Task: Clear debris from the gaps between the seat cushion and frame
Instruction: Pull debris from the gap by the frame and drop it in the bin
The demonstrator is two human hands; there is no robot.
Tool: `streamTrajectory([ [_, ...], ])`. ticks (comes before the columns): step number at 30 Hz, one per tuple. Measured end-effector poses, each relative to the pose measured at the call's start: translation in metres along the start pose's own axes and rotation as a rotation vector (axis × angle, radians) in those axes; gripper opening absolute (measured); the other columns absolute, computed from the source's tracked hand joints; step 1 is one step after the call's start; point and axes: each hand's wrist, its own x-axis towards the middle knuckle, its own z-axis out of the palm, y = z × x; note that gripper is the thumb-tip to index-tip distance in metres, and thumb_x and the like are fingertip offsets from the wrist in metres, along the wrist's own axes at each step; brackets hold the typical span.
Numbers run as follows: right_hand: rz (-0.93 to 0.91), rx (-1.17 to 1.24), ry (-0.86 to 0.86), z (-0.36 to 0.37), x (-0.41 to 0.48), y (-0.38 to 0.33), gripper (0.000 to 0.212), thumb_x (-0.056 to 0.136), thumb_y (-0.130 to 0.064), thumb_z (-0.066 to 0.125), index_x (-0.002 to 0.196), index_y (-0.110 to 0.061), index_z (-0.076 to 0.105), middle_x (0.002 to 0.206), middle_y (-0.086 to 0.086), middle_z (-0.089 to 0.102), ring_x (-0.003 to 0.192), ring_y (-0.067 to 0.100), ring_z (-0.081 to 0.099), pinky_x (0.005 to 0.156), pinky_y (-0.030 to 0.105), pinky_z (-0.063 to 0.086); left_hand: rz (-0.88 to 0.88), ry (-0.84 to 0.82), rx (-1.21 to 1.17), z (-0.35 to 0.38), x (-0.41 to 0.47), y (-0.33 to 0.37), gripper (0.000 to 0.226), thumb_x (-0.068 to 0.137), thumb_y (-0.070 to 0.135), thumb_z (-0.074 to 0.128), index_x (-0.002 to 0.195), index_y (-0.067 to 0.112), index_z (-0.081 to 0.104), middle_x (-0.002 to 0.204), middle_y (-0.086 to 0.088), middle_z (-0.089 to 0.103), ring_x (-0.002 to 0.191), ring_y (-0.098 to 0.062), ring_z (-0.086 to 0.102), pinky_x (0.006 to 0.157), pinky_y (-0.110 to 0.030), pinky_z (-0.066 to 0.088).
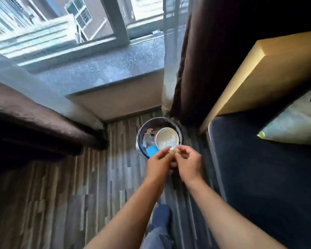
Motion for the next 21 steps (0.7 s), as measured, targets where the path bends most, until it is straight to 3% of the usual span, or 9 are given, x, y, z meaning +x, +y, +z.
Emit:
streamTrajectory([
  [2,0.01,-0.023,-0.01,0.014,0.019,-0.005,0.032,0.08,0.002,0.06,0.112,-0.003,0.063,0.111,0.022,0.067,0.093,0.027,0.064,0.09,0.041,0.052,-0.042,-0.014,-0.021,0.0,0.019,0.009,0.028,0.088,0.01,0.057,0.111,0.025,0.058,0.089,-0.006,0.067,0.065,-0.013,0.059,0.052,-0.019,0.043],
  [4,0.027,-0.107,-0.007,0.023,0.033,-0.008,0.045,0.081,-0.005,0.061,0.126,-0.007,0.056,0.123,0.016,0.062,0.105,0.025,0.061,0.092,0.028,0.045,-0.054,-0.009,0.049,-0.004,0.037,0.016,0.022,0.088,0.007,0.052,0.1,0.025,0.057,0.09,-0.004,0.062,0.074,-0.019,0.061,0.05,-0.017,0.042],
  [6,0.066,-0.166,0.068,0.02,0.04,-0.006,0.053,0.083,-0.009,0.06,0.134,-0.009,0.047,0.133,0.013,0.055,0.12,0.025,0.053,0.096,0.024,0.038,-0.037,0.095,0.196,-0.013,0.047,0.016,0.016,0.087,0.004,0.048,0.089,0.017,0.057,0.084,-0.002,0.058,0.087,-0.024,0.061,0.054,-0.02,0.041],
  [9,0.159,-0.173,0.123,-0.002,0.034,0.012,0.049,0.087,-0.011,0.054,0.135,-0.01,0.045,0.139,0.012,0.049,0.127,0.025,0.046,0.101,0.027,0.035,-0.007,0.17,0.259,-0.027,0.042,0.003,0.024,0.087,0.003,0.046,0.075,0.023,0.052,0.077,0.004,0.053,0.084,-0.021,0.054,0.065,-0.028,0.041],
  [11,0.208,-0.238,0.113,-0.027,0.021,0.034,0.043,0.088,-0.012,0.053,0.131,-0.011,0.049,0.137,0.012,0.05,0.126,0.027,0.047,0.101,0.029,0.036,-0.032,0.16,0.319,-0.031,0.029,-0.011,0.023,0.091,0.006,0.046,0.095,0.026,0.057,0.078,0.009,0.054,0.081,-0.018,0.055,0.065,-0.026,0.044],
  [12,0.233,-0.284,0.114,-0.042,0.012,0.048,0.041,0.088,-0.012,0.053,0.129,-0.011,0.051,0.135,0.013,0.051,0.124,0.028,0.048,0.101,0.031,0.037,-0.053,0.14,0.368,-0.03,0.022,-0.021,0.028,0.092,0.007,0.045,0.112,0.021,0.059,0.079,0.011,0.055,0.081,-0.018,0.057,0.064,-0.025,0.044],
  [14,0.292,-0.329,0.138,-0.078,-0.004,0.077,0.038,0.088,-0.011,0.054,0.125,-0.009,0.055,0.132,0.016,0.054,0.119,0.03,0.052,0.099,0.033,0.039,-0.102,0.104,0.461,-0.022,0.009,-0.043,0.036,0.093,0.007,0.044,0.128,0.009,0.055,0.086,0.007,0.058,0.085,-0.022,0.06,0.062,-0.023,0.042],
  [17,0.422,-0.289,0.233,-0.141,-0.03,0.123,0.034,0.088,-0.011,0.055,0.122,-0.009,0.057,0.126,0.017,0.059,0.114,0.032,0.056,0.094,0.035,0.042,-0.132,-0.017,0.591,0.003,-0.013,-0.074,0.035,0.094,0.007,0.045,0.127,0.006,0.056,0.092,0.001,0.06,0.088,-0.025,0.061,0.064,-0.024,0.045],
  [21,0.559,-0.113,0.429,-0.237,-0.084,0.184,0.023,0.089,-0.011,0.055,0.109,-0.012,0.064,0.108,0.014,0.069,0.096,0.031,0.065,0.086,0.044,0.05,-0.142,-0.158,0.723,0.058,-0.036,-0.108,0.028,0.092,0.002,0.05,0.119,-0.001,0.06,0.09,-0.011,0.062,0.072,-0.025,0.056,0.059,-0.024,0.043],
])
